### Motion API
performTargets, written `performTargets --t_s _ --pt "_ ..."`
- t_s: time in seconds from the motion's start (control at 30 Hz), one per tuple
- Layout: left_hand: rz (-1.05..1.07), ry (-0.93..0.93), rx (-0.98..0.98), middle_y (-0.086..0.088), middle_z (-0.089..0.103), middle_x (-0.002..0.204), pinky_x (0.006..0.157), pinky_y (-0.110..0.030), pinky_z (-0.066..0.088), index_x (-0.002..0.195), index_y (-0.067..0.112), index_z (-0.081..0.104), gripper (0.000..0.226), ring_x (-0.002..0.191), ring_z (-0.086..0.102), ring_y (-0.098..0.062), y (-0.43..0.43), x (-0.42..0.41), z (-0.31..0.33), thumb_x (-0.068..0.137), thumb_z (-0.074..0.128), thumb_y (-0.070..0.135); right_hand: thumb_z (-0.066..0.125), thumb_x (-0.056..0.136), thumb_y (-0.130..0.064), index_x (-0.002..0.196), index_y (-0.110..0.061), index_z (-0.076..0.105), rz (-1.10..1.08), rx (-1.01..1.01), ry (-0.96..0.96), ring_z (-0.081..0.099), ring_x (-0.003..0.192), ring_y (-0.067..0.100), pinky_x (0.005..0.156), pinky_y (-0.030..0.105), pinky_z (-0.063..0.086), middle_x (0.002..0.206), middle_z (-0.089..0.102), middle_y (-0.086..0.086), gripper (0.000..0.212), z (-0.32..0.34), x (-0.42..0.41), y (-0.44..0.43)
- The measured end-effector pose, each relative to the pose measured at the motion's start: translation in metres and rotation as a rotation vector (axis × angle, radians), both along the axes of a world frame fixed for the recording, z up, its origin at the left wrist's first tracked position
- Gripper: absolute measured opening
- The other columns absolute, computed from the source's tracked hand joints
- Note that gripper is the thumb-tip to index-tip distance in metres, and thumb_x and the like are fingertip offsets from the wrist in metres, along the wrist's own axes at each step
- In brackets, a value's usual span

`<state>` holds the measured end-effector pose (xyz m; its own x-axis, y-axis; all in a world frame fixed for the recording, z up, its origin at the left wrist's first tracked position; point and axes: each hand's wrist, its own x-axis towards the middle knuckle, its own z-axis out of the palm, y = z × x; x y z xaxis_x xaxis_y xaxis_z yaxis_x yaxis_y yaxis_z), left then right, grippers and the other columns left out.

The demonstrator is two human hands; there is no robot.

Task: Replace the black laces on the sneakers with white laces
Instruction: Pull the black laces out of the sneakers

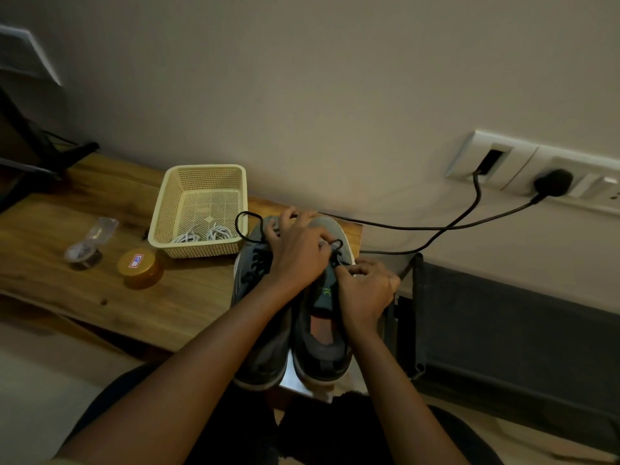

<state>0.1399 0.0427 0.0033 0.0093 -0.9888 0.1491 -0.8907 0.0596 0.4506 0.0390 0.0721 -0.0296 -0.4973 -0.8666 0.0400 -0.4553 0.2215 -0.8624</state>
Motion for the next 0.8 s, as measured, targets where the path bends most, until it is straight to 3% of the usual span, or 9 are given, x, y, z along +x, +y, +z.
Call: performTargets --t_s 0.13,0.33,0.5,0.7,0.8 --pt "-0.074 -0.095 0.178 0.002 0.022 0.155 0.112 -0.055 0.000 0.117 0.035 0.063 0.027 0.144 0.003 -0.028 0.002 -0.008 -0.002 0.091 0.057 0.036 0.072 0.074 -0.015 0.079 -0.002 0.072 -0.016 -0.013 -0.088 0.037 0.105 0.015 0.087 0.027 0.033 0.105 0.064 0.004 0.014 -0.001 -0.003 -0.002" --pt "-0.008 -0.039 0.160 0.004 0.033 0.150 0.113 -0.052 0.004 0.103 0.029 0.069 0.017 0.143 0.009 -0.025 -0.001 -0.011 -0.006 0.088 0.062 0.035 0.073 0.075 -0.015 0.076 -0.001 0.072 -0.016 -0.036 -0.111 0.041 0.108 0.021 0.083 0.025 0.032 0.101 0.066 0.005 0.014 0.001 -0.002 -0.001" --pt "0.090 0.120 0.170 0.006 0.039 0.143 0.111 -0.048 0.002 0.089 0.020 0.065 0.019 0.139 0.017 -0.020 -0.004 -0.016 -0.006 0.095 0.052 0.032 0.070 0.077 -0.017 0.079 -0.003 0.072 -0.028 0.003 -0.059 0.038 0.109 0.019 0.088 0.029 0.029 0.106 0.065 0.002 0.014 0.002 -0.002 0.001" --pt "0.477 0.431 -0.062 -0.006 0.055 0.121 0.103 -0.040 0.018 0.110 0.011 0.058 0.027 0.126 0.035 -0.023 -0.022 0.025 0.030 0.100 0.039 0.029 0.069 0.077 -0.017 0.073 -0.004 0.069 -0.069 0.041 -0.104 0.041 0.112 0.025 0.096 0.036 0.032 0.107 0.063 0.003 0.013 0.002 -0.005 0.000" --pt "0.510 0.450 -0.017 -0.004 0.059 0.120 0.102 -0.039 0.018 0.108 0.015 0.062 0.024 0.125 0.037 -0.024 -0.022 0.044 0.030 0.097 0.049 0.030 0.069 0.077 -0.018 0.079 -0.004 0.069 -0.049 0.033 -0.064 0.041 0.110 0.025 0.095 0.036 0.031 0.104 0.062 0.005 0.014 0.002 -0.005 0.002"
